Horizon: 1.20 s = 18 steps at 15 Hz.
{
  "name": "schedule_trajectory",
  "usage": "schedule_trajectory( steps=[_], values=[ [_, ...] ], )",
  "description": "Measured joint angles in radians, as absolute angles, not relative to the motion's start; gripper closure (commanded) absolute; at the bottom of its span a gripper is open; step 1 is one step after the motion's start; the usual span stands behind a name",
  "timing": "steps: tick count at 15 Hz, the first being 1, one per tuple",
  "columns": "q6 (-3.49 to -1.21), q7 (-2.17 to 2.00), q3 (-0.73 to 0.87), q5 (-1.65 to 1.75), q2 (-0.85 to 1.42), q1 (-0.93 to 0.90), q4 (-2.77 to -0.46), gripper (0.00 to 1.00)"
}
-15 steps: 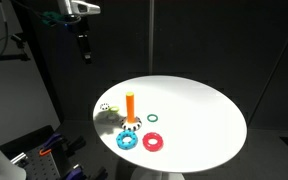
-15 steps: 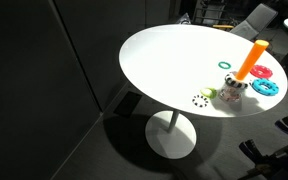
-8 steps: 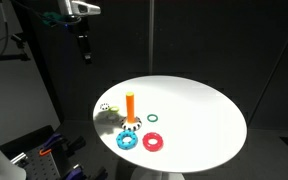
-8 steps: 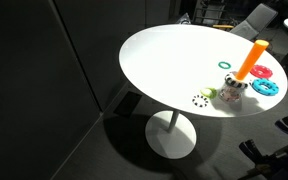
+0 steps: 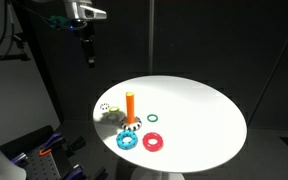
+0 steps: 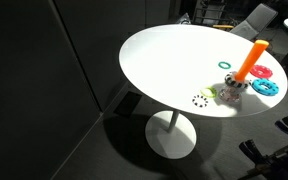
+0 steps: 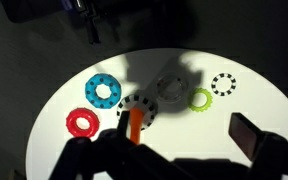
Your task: Put the big blue ring on the stake
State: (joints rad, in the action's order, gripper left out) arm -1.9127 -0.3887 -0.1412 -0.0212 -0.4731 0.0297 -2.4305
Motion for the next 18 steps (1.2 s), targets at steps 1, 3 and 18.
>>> schedule_trajectory(
  steps=[1,3,18],
  values=[
    [-1.913,-0.381,-0.133,-0.021,-0.466,0.030,-2.431,0.00],
    [-1.913,-0.351,-0.115,-0.021,-0.452,0.030,-2.433,0.00],
    [-2.083,-0.151,-0.041,-0.011,-0.399,0.028,-2.499,0.00]
  ],
)
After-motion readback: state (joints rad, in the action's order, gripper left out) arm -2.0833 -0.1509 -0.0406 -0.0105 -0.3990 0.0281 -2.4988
